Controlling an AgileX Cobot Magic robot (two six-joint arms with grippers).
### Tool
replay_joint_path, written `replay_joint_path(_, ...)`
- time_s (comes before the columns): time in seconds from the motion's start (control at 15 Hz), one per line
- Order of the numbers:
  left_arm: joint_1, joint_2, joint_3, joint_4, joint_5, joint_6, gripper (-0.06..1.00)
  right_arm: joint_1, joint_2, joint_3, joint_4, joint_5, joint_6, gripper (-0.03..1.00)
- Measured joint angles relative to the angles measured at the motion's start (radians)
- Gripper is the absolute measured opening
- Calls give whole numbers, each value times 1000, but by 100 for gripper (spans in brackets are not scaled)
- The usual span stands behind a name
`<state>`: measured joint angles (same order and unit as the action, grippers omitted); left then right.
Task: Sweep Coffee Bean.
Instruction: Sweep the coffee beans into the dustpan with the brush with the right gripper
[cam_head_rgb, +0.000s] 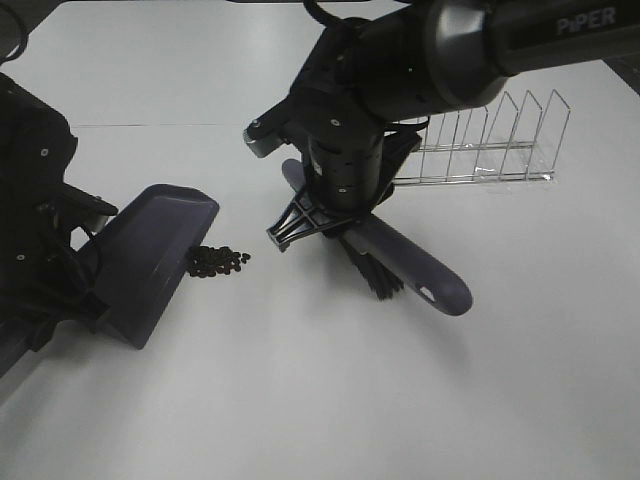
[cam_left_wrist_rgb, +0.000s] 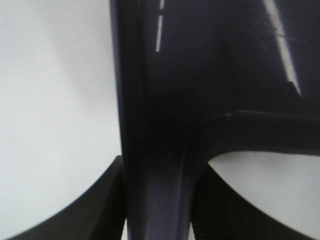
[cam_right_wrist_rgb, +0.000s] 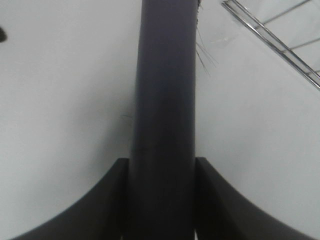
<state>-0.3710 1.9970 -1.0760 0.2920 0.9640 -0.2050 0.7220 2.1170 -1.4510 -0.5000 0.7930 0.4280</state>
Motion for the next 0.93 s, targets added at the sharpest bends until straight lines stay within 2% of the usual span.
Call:
replay_joint_path(0.13, -6, 22, -13, -8, 13, 3, 33, 7, 50, -95, 107, 30, -81, 31)
replay_joint_path(0.27, -7, 29, -13, -24, 13, 3, 33, 7, 85, -168, 260, 35, -165, 31)
replay_joint_path(0.4, -7, 30, -13, -37, 15, 7, 33, 7, 111, -192, 379, 14, -228, 31)
replay_joint_path(0.6, -7, 31, -13, -60, 17, 8, 33, 7, 146, -198, 500, -13, -285, 31)
replay_joint_path(0.8, -7, 31, -13, -89, 21, 21, 33, 7, 152, -198, 697, -85, -356, 31)
replay_joint_path(0.93, -7, 31, -13, -93, 21, 22, 33, 7, 155, -198, 793, -111, -395, 31)
